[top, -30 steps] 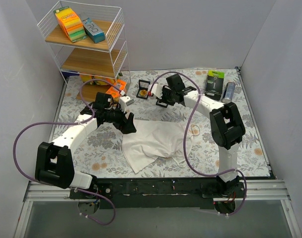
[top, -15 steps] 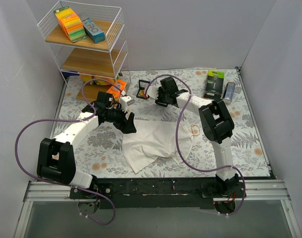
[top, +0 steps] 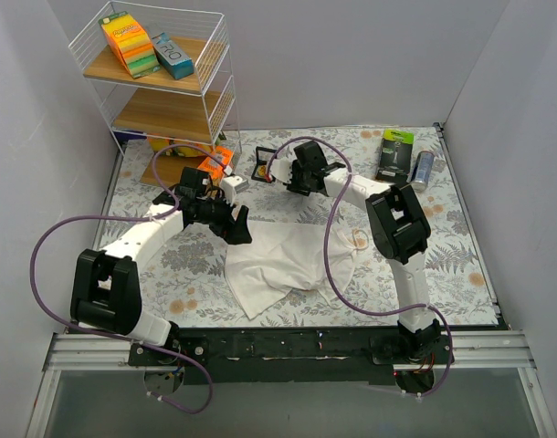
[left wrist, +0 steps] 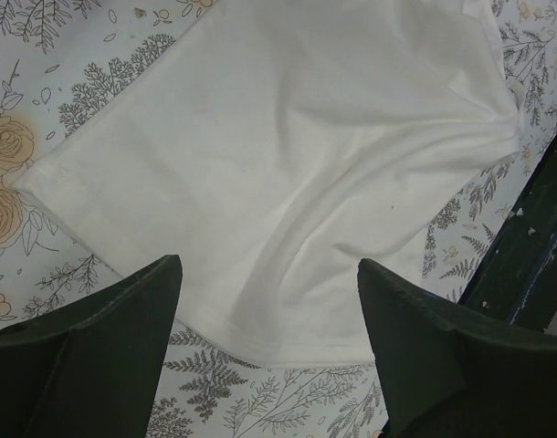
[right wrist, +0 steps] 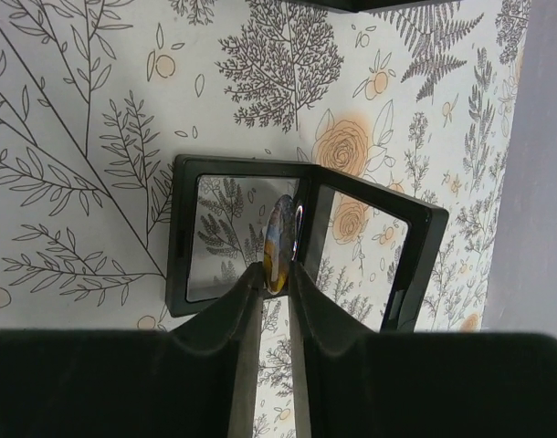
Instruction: Remove the brooch from the garment
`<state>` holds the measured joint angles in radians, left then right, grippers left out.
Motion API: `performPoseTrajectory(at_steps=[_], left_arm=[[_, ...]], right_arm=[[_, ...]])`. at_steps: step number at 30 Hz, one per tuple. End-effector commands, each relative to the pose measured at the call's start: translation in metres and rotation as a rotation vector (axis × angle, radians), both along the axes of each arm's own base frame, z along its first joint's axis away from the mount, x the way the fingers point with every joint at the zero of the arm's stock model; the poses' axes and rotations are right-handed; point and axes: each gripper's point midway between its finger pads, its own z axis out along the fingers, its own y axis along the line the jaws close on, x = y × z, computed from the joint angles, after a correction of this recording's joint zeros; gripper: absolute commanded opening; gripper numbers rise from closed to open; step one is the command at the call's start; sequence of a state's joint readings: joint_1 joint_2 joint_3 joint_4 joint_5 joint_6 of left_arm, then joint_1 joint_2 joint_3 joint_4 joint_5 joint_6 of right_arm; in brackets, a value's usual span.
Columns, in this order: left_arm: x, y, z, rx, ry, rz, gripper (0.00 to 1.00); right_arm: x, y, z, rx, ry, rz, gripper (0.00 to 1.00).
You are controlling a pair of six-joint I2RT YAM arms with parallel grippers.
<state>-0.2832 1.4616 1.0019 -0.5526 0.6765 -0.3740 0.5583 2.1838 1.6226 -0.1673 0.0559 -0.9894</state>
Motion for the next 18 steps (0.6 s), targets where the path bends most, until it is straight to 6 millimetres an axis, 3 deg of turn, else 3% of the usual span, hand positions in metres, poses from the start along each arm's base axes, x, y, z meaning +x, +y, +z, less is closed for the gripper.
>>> performPoseTrajectory(at_steps=[1,3,4,6,7,13,17,18], left_arm=[[0.011,-0.004,0.016,-0.032,-0.039,-0.001,0.77],[0.012,-0.006,0.018,-0.042,-0.042,-0.005,0.77],[0.012,-0.006,0.018,-0.045,-0.039,-0.005,0.77],[0.012,-0.008,0.021,-0.058,-0.040,-0.010,0.77],[0.013,-0.009,0.022,-0.063,-0.039,-0.008,0.77],[0.018,-0.014,0.033,-0.092,-0.061,-0.010,0.77],[0.020,-0.020,0.051,-0.142,-0.081,-0.008,0.79],[0.020,-0.020,0.054,-0.149,-0.086,-0.003,0.81]], right_arm=[[0.002,0.002,0.024,0.031,0.011,-0.022,0.29],[-0.007,0.004,0.029,0.049,0.051,-0.013,0.34],[-0.009,0.004,0.032,0.056,0.056,-0.013,0.43],[-0.018,0.010,0.040,0.095,0.090,0.008,0.51],[-0.022,0.014,0.045,0.117,0.102,0.024,0.71],[-0.045,0.024,0.079,0.222,0.180,0.034,0.76],[-0.068,0.032,0.127,0.341,0.234,0.041,0.77],[-0.076,0.032,0.150,0.390,0.230,0.041,0.78]])
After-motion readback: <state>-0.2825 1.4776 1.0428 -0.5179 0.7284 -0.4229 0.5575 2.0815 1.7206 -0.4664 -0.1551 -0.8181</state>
